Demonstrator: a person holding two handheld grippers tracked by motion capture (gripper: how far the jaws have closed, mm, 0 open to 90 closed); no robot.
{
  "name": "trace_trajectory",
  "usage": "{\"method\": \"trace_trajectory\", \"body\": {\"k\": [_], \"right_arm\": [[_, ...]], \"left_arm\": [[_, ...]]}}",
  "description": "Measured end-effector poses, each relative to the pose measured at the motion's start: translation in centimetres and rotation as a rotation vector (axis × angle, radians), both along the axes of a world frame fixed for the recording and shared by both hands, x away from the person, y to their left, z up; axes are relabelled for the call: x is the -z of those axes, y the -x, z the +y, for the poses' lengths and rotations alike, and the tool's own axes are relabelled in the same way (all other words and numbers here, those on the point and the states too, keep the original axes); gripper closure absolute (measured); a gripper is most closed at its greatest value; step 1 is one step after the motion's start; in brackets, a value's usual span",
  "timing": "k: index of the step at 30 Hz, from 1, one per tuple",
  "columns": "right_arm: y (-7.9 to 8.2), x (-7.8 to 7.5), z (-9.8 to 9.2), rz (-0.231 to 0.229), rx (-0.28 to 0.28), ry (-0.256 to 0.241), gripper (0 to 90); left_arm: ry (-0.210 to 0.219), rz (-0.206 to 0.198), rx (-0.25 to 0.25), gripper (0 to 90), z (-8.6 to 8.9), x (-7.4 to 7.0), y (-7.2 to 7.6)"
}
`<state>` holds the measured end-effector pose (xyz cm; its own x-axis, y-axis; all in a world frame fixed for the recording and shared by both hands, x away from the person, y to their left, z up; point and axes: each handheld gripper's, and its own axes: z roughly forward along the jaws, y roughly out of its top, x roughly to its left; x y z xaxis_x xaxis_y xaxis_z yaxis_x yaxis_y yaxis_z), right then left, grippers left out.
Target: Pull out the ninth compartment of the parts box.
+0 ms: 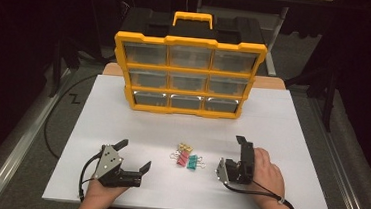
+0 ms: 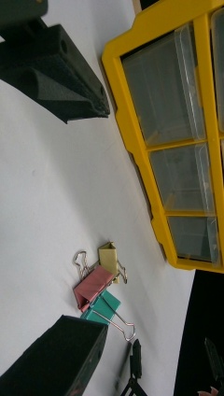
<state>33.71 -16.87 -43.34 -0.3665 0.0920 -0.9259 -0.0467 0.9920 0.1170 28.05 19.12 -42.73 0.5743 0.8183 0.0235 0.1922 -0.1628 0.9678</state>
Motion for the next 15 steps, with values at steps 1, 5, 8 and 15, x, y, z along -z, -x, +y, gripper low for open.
{"method": "trace_trajectory", "body": {"k": [1,5,8,15], "right_arm": [[-0.09,-0.03,0.03,-0.001,-0.015,0.010,2.0],[-0.04,0.10,0.17,-0.005,-0.015,0.039,3.2],[0.05,0.26,0.18,0.002,0.004,0.045,4.2],[0.01,0.27,-0.12,-0.013,-0.009,0.061,14.4]], "left_arm": [[-0.001,0.000,0.000,0.6,0.00,0.01,-0.01],[-0.011,-0.002,0.000,0.6,-0.04,0.01,0.01],[-0.012,-0.006,-0.002,0.6,-0.03,-0.03,0.04],[-0.020,-0.016,-0.009,0.6,-0.07,0.02,0.07]]}}
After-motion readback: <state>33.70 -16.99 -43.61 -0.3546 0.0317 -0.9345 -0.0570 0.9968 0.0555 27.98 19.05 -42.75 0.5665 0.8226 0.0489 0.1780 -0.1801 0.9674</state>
